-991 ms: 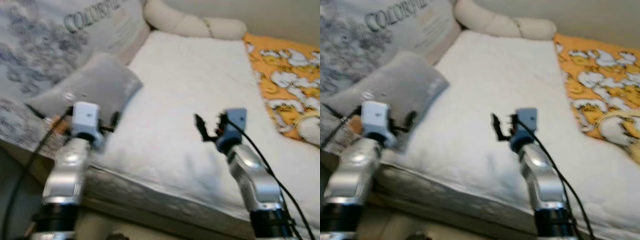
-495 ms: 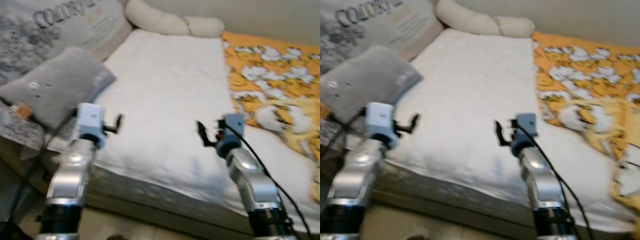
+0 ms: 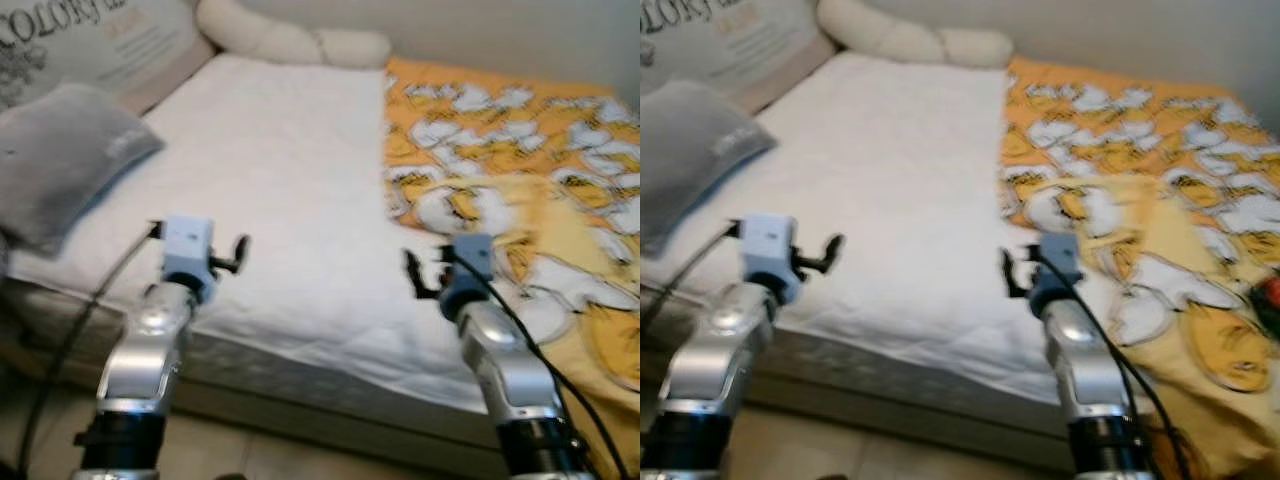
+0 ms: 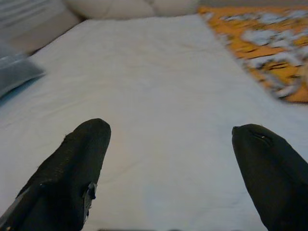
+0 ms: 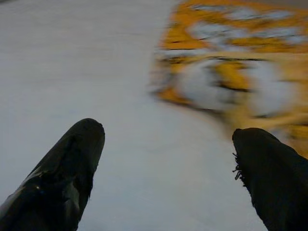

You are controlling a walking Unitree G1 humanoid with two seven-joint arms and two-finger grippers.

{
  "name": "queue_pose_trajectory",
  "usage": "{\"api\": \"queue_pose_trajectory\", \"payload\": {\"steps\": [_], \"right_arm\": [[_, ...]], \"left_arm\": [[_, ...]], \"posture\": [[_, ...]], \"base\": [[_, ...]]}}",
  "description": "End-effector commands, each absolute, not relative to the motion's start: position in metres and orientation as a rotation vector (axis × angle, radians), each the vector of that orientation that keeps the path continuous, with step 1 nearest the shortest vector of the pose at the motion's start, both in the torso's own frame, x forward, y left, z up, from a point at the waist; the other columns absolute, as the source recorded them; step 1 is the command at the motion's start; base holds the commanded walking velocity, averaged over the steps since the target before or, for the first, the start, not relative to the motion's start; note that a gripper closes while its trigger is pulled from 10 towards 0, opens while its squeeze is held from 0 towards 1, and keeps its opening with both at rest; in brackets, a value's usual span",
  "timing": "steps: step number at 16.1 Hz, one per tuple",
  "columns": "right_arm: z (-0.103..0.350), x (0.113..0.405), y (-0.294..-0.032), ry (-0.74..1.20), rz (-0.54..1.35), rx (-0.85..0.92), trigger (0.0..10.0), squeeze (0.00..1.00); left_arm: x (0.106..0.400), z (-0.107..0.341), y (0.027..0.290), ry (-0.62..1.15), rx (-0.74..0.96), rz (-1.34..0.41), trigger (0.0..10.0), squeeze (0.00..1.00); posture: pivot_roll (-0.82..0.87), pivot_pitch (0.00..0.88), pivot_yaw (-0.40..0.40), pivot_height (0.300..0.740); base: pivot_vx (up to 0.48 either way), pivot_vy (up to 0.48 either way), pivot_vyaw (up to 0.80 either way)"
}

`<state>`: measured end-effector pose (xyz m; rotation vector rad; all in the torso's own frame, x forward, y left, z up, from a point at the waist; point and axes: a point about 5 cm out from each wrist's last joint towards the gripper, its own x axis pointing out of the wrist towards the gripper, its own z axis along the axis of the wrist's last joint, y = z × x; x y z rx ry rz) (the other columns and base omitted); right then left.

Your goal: Clean up the room

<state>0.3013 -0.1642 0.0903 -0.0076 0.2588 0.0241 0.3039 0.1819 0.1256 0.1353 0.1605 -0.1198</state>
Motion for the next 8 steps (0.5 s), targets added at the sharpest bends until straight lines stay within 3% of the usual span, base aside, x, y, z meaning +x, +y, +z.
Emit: {"api": "queue_pose_trajectory", "payload": {"steps": [1,8], "right_arm": [[0.0960,0.3052,-0.1611,0.231,0.016,-0.030,10.0,0.00],[0.0942,0.3055,-0.1650,0.236,0.033,-0.003,10.0,0.00]], "left_arm": [[0.3058,0.1330,0.1878,0.142,0.155,-0.098,10.0,1.00],[0.3068,0.1336,0.1885,0.145,0.158,-0.092,10.0,1.00]], "posture": [[0.06,0.000,-0.019,0.740],[0.06,0.000,-0.021,0.740]], "base": [[0.000,-0.469,0.00],[0.000,-0.468,0.00]]}}
